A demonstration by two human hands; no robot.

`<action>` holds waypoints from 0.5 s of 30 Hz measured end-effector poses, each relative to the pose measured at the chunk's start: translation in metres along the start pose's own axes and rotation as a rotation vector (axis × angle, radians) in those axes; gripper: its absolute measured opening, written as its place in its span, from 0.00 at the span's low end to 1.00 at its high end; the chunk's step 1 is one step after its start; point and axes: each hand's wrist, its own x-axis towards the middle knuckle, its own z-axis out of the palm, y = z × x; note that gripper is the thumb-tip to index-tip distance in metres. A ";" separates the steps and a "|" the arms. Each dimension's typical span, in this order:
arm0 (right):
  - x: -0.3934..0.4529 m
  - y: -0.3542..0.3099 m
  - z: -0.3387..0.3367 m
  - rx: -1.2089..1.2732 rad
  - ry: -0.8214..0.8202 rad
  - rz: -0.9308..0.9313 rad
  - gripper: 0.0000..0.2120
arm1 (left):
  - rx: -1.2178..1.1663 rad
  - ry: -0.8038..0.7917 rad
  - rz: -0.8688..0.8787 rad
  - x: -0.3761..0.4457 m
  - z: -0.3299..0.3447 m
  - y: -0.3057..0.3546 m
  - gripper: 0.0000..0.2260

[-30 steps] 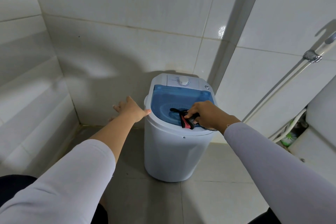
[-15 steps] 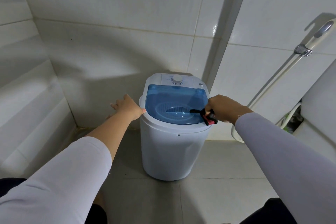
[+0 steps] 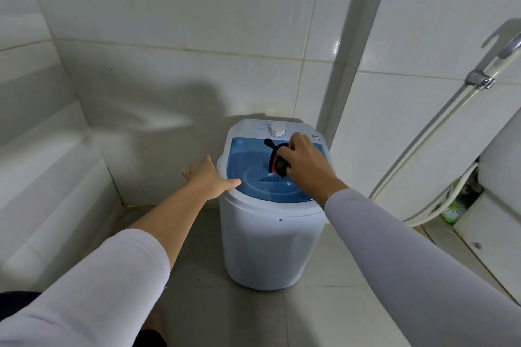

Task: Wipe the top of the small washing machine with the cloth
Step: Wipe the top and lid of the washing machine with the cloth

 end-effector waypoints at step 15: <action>0.014 0.004 0.005 0.280 -0.326 0.084 0.10 | -0.051 -0.038 0.042 0.007 -0.002 -0.007 0.48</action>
